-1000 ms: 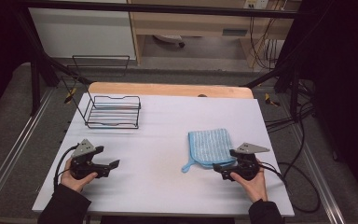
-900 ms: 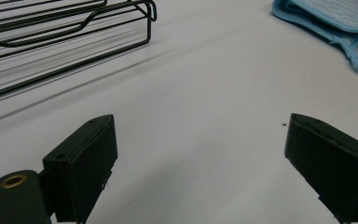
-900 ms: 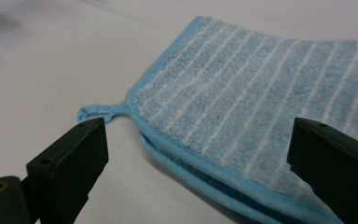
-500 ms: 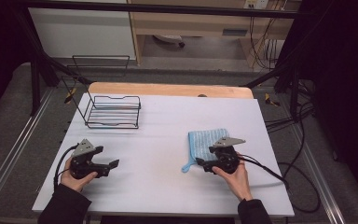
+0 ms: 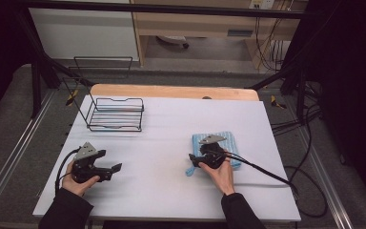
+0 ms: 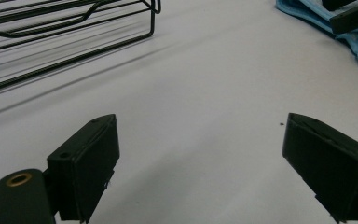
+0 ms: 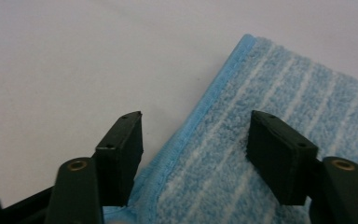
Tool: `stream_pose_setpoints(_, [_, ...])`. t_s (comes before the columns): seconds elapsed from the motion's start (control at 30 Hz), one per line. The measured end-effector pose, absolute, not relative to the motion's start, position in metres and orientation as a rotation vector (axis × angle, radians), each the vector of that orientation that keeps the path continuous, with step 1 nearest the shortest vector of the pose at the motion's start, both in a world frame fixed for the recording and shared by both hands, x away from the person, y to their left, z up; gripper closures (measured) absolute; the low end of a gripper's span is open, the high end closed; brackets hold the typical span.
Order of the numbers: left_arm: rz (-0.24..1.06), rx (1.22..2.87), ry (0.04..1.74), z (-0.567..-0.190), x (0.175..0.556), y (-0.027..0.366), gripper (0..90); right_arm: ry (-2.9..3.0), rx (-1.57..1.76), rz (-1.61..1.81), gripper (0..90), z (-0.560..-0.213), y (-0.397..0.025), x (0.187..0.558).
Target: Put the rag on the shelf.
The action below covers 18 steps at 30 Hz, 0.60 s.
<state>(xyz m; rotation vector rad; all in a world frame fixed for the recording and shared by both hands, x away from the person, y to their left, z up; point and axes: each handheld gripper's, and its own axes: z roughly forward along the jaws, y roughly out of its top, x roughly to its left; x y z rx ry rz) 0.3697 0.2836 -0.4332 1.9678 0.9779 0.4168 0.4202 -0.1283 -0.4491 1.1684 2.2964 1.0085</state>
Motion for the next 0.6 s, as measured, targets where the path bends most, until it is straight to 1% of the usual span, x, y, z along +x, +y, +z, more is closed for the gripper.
stream_pose_setpoints(0.13, [0.418, 1.973, 0.979, -0.434, 0.37, 0.283, 11.2, 2.266, 1.16, 0.971, 44.5, -0.452, -0.126, 0.416])
stream_pose_setpoints(0.3, [0.416, 1.975, 0.979, -0.434, 0.37, 0.283, 11.2, 2.26, 1.108, 0.863, 46.0, -0.453, -0.118, 0.414])
stream_pose_setpoints(0.37, [0.416, 1.972, 0.983, -0.434, 0.37, 0.283, 11.3, 2.258, 1.118, 0.859, 48.4, -0.452, -0.118, 0.414])
stream_pose_setpoints(0.4, [0.416, 1.972, 0.983, -0.434, 0.37, 0.283, 11.3, 2.256, 1.115, 0.854, 51.0, -0.452, -0.118, 0.414])
stream_pose_setpoints(0.53, [0.415, 1.972, 0.983, -0.434, 0.37, 0.284, 11.4, 2.253, 1.103, 0.808, 65.9, -0.45, -0.121, 0.415])
stream_pose_setpoints(0.6, [0.415, 1.972, 0.985, -0.434, 0.37, 0.284, 11.4, 2.256, 1.108, 0.801, 70.3, -0.448, -0.123, 0.416])
